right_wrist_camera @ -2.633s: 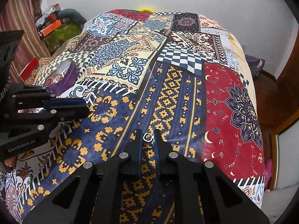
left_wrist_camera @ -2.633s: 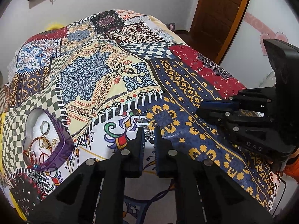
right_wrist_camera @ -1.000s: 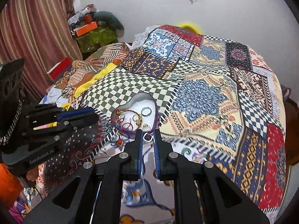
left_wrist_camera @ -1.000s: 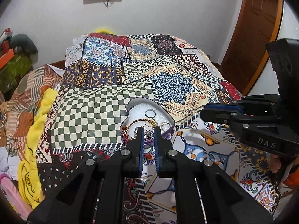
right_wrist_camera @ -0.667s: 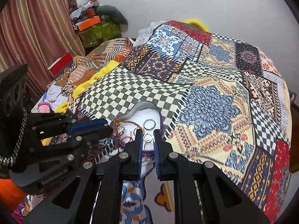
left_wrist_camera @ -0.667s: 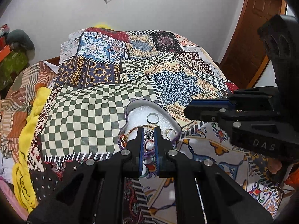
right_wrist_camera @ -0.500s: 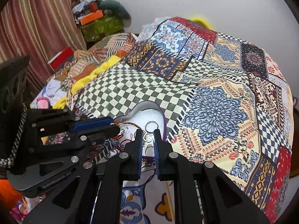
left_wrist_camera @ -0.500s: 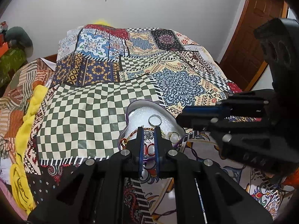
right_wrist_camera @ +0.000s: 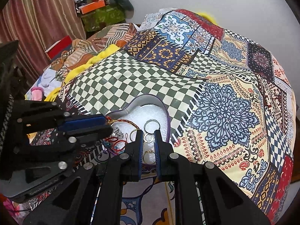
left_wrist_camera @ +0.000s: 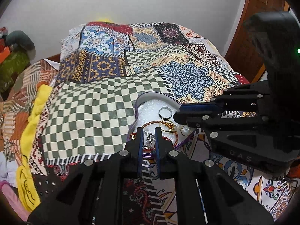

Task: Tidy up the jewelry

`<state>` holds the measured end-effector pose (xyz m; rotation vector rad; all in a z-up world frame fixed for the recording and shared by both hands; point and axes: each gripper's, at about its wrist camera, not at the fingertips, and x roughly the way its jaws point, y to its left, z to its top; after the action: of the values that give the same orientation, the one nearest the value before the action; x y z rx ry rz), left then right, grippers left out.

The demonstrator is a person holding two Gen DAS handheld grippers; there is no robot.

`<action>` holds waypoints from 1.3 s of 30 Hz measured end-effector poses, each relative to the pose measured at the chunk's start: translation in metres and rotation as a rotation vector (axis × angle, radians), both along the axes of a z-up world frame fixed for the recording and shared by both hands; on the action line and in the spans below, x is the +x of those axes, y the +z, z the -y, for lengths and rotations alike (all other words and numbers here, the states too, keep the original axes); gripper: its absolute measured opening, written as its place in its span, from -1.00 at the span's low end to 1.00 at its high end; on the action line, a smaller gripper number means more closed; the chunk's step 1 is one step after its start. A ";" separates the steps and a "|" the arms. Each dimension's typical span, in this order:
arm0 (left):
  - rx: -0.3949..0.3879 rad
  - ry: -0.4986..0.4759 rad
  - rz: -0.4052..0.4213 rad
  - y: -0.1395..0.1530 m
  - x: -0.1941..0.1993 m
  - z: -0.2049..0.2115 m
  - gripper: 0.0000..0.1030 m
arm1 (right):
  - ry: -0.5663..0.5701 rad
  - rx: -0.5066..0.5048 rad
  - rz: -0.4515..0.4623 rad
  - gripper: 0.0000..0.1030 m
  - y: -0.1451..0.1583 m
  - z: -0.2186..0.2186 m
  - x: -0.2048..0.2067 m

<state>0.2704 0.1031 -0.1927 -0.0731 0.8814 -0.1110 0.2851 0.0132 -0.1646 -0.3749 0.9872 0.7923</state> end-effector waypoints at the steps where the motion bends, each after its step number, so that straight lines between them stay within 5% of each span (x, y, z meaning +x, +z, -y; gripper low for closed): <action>1: 0.004 0.002 0.006 0.002 -0.002 0.000 -0.72 | 0.002 0.001 -0.009 -0.81 -0.001 0.000 0.000; 4: 0.014 0.017 0.030 0.007 -0.008 -0.002 -0.48 | -0.004 -0.012 -0.027 -0.77 -0.003 -0.001 0.001; 9: 0.009 0.036 0.041 0.013 -0.015 -0.007 -0.47 | -0.013 -0.018 -0.005 -0.47 0.000 0.000 -0.001; 23: -0.005 0.076 0.100 0.052 -0.049 -0.008 -0.47 | -0.036 0.015 0.120 -0.46 0.052 0.017 -0.036; 30: 0.000 0.100 0.238 0.112 -0.092 -0.001 -0.47 | -0.078 0.117 0.243 -0.46 0.114 0.041 -0.077; 36: 0.028 0.134 0.452 0.176 -0.153 0.013 -0.46 | -0.118 0.288 0.424 -0.46 0.184 0.075 -0.137; 39: 0.033 0.147 0.561 0.199 -0.185 0.021 -0.26 | -0.129 0.381 0.534 -0.44 0.214 0.093 -0.175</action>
<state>0.0853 0.0821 0.0064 -0.0710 0.3160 0.0222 0.1099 -0.0793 0.0495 -0.1725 0.3460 0.6932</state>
